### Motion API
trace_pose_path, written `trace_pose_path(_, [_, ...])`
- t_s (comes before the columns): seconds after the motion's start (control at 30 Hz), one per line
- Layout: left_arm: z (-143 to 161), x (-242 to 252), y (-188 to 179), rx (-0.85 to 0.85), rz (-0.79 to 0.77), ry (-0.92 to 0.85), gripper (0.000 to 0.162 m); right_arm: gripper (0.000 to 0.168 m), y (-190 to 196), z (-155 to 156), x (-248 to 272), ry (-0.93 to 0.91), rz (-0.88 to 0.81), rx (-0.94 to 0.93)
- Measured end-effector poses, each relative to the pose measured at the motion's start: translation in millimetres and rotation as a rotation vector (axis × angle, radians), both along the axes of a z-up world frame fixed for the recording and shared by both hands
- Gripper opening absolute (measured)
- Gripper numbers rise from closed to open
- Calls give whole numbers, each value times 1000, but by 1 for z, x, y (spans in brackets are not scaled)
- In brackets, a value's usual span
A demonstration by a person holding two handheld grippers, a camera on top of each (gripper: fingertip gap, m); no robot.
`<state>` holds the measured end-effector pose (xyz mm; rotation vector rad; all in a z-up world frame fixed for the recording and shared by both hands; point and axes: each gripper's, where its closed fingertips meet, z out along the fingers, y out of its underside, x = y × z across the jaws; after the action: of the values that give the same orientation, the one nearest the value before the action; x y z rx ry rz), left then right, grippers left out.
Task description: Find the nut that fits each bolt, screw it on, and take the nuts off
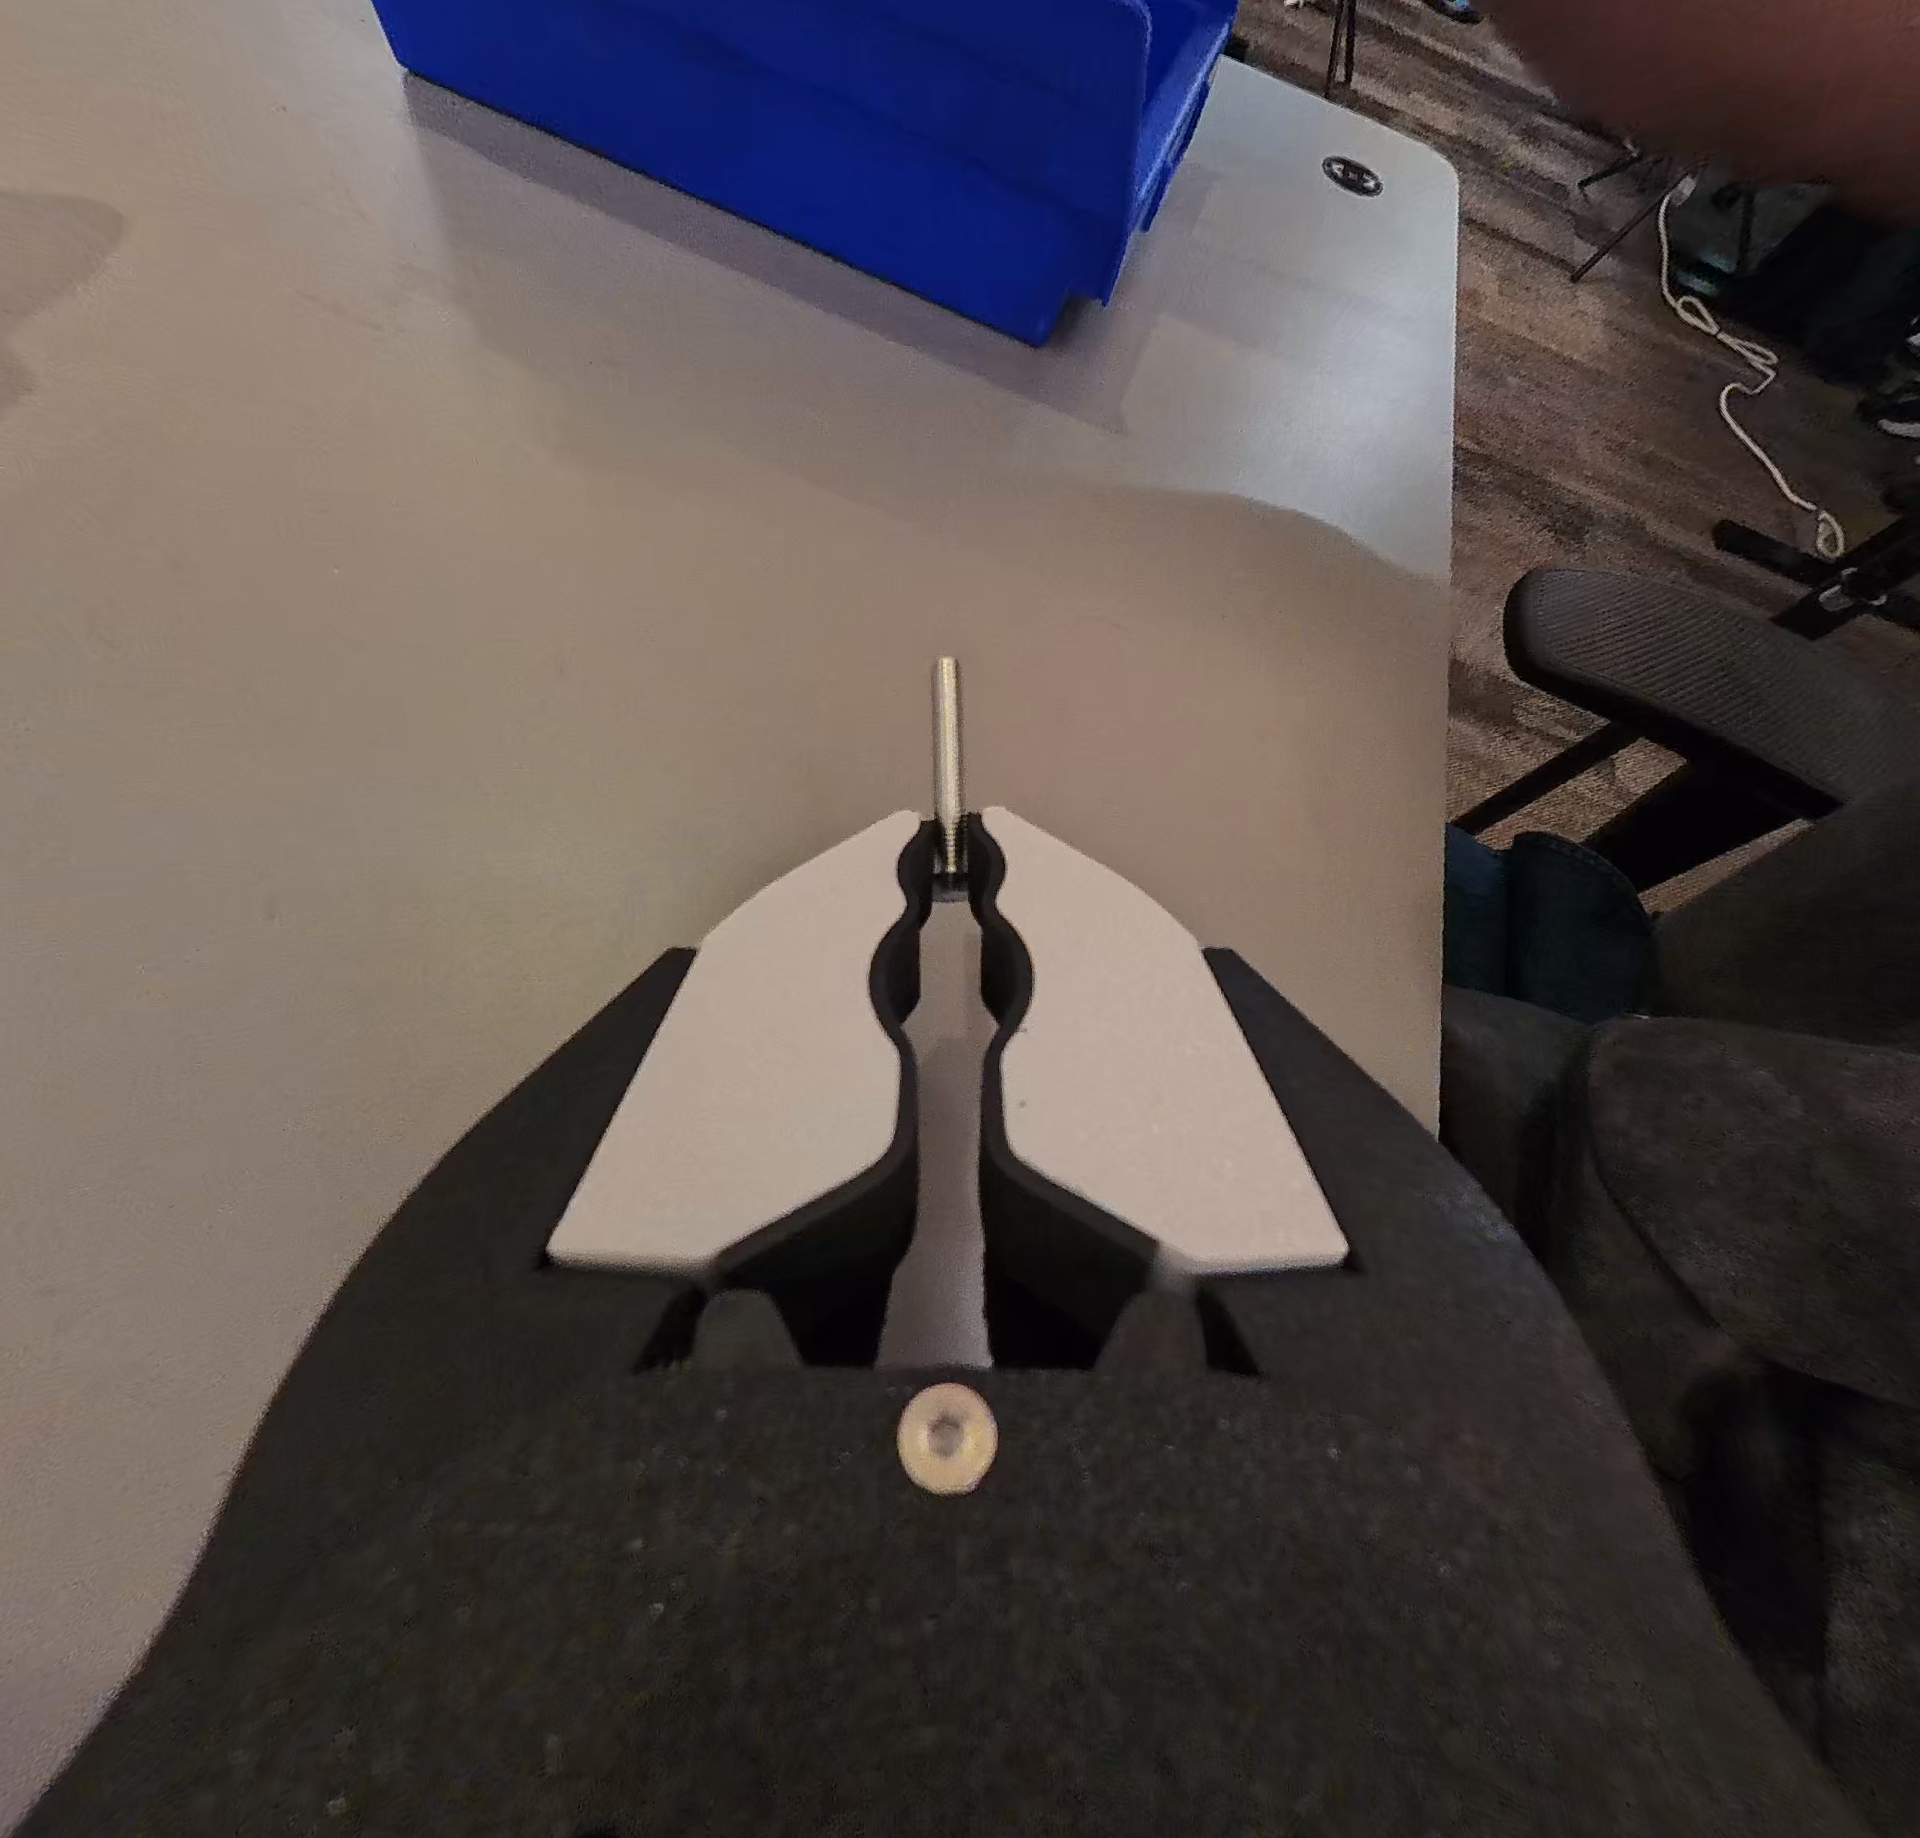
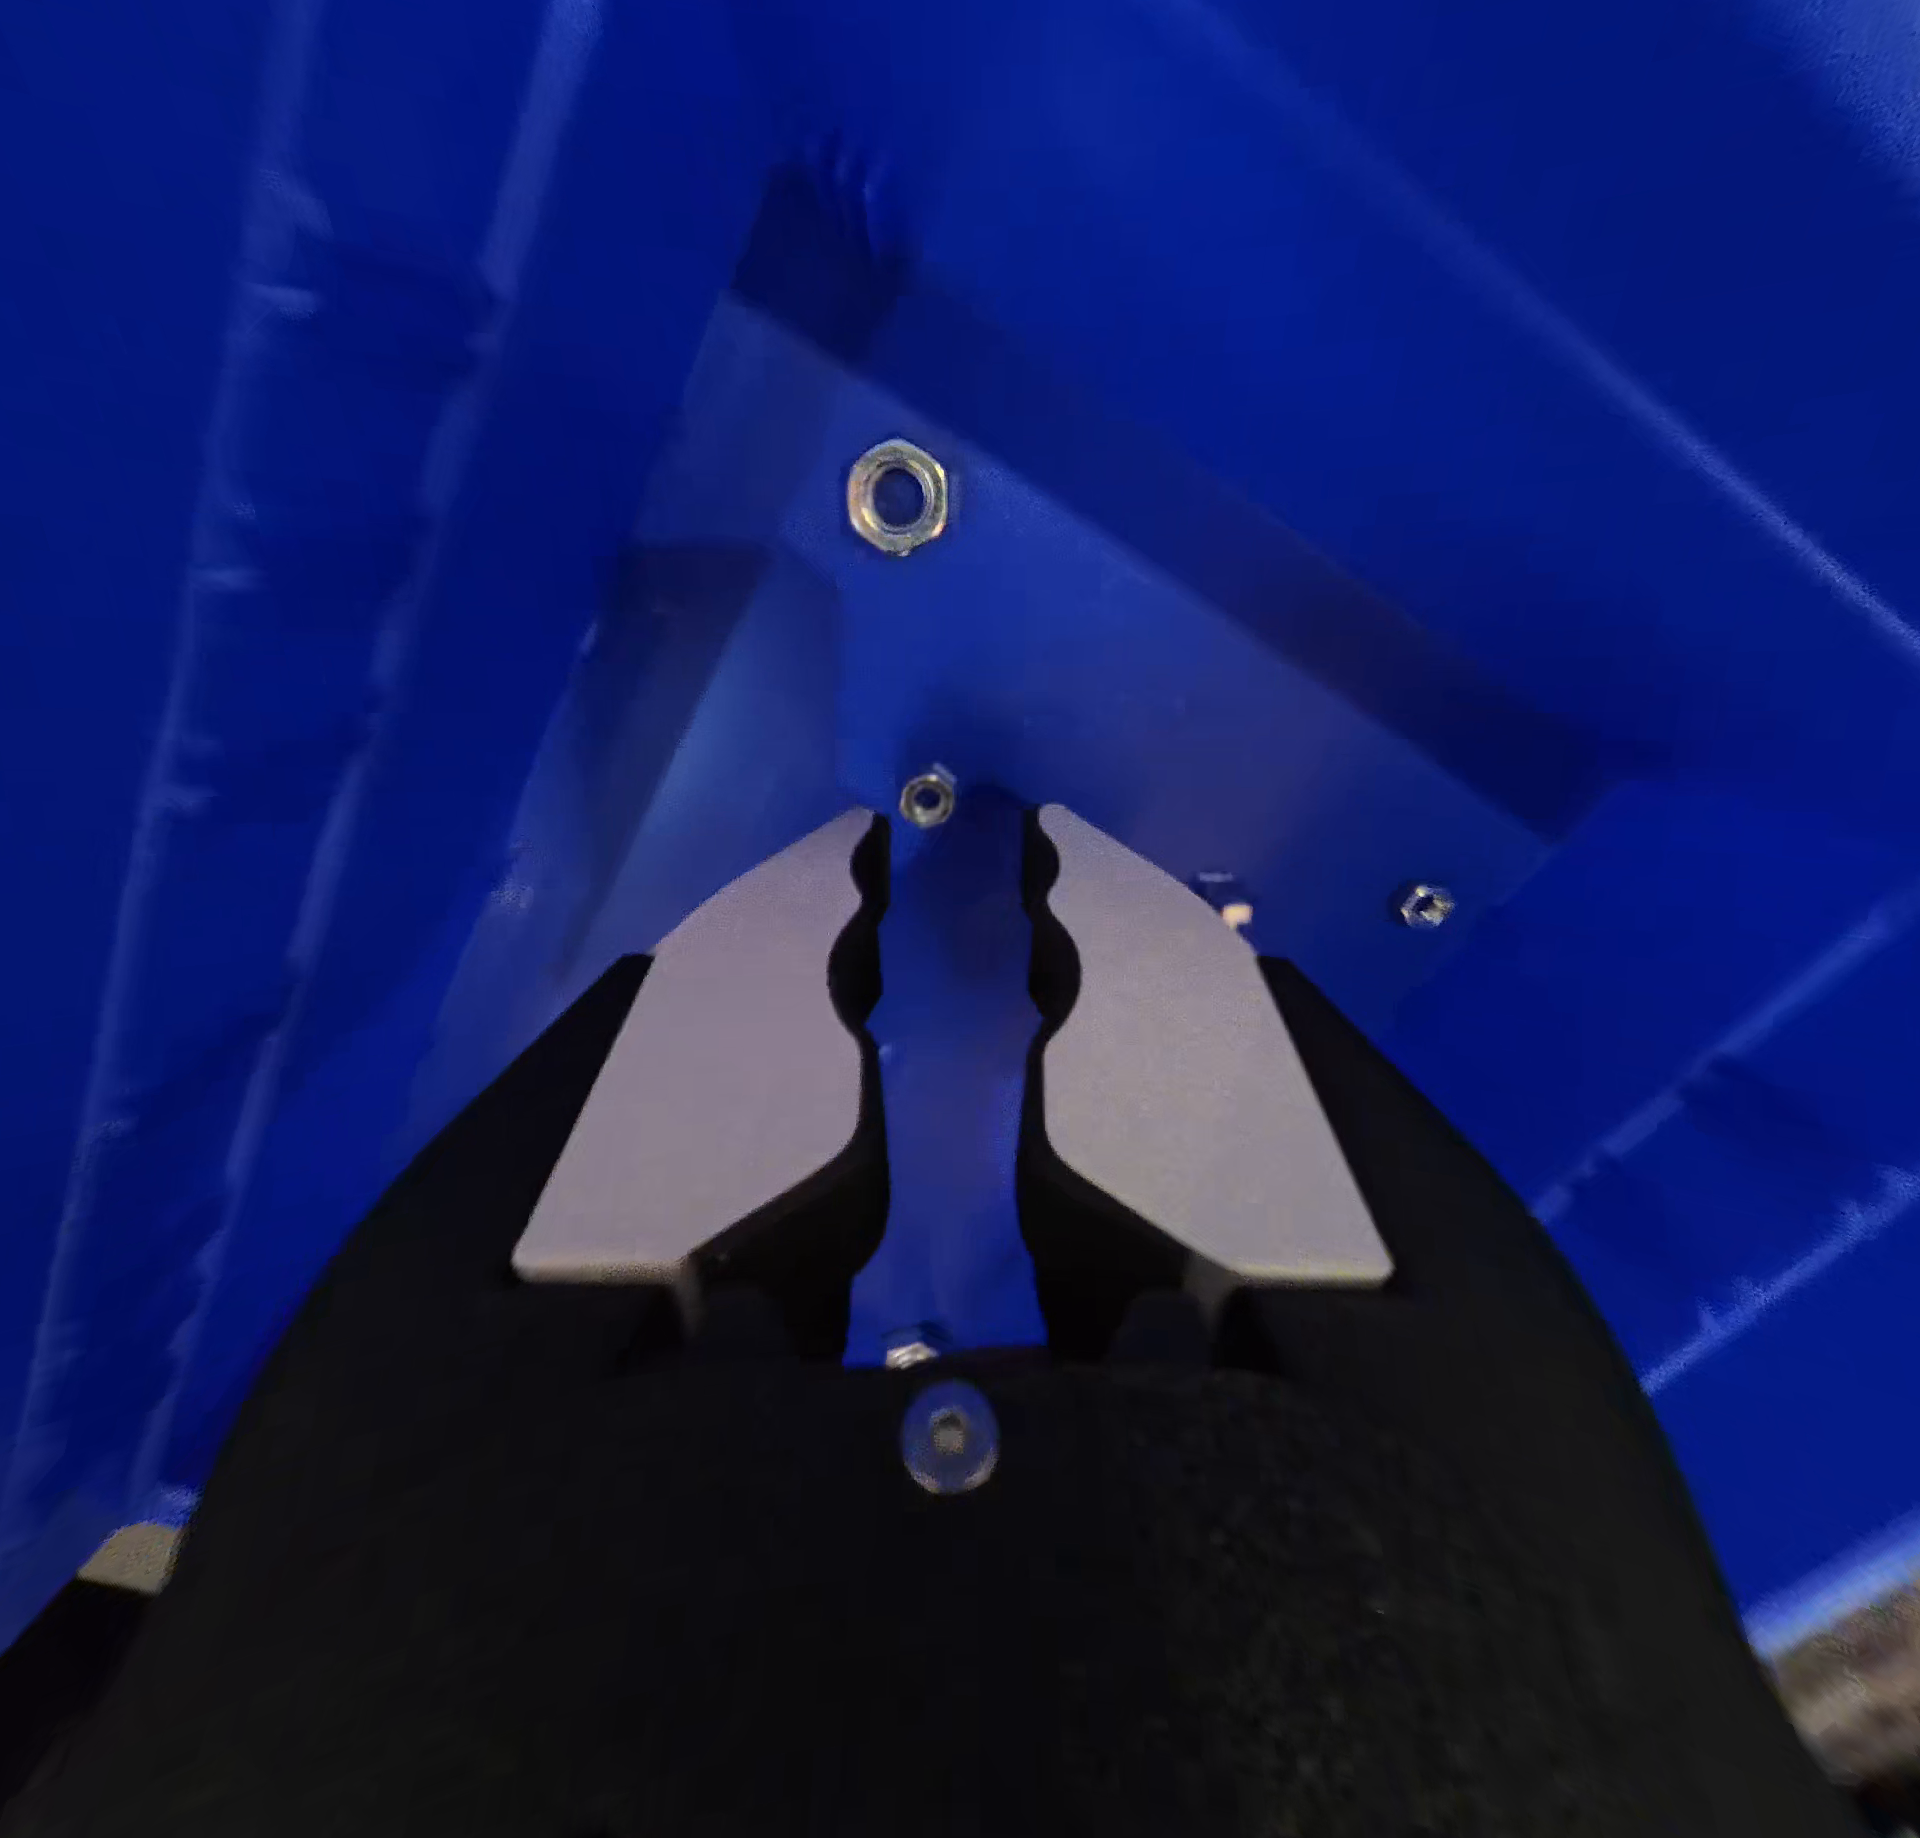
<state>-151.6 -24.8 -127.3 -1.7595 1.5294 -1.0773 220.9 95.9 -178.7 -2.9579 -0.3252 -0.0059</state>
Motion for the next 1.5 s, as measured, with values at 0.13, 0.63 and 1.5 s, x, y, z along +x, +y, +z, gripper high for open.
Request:
trace_pose_path(0.13, [14,-2,-1,-34,-13,-67,5,33,-12,82,-49,178,-11,418])
trace_pose_path(0.63, [60,-2,-27,-259,-196,-347,5,28,-139,119,-366,1244,352,780])
trace_pose_path(1.5, [32,9,-28,-195,-155,-173,46,6,-29,113,-34,70,56,499])
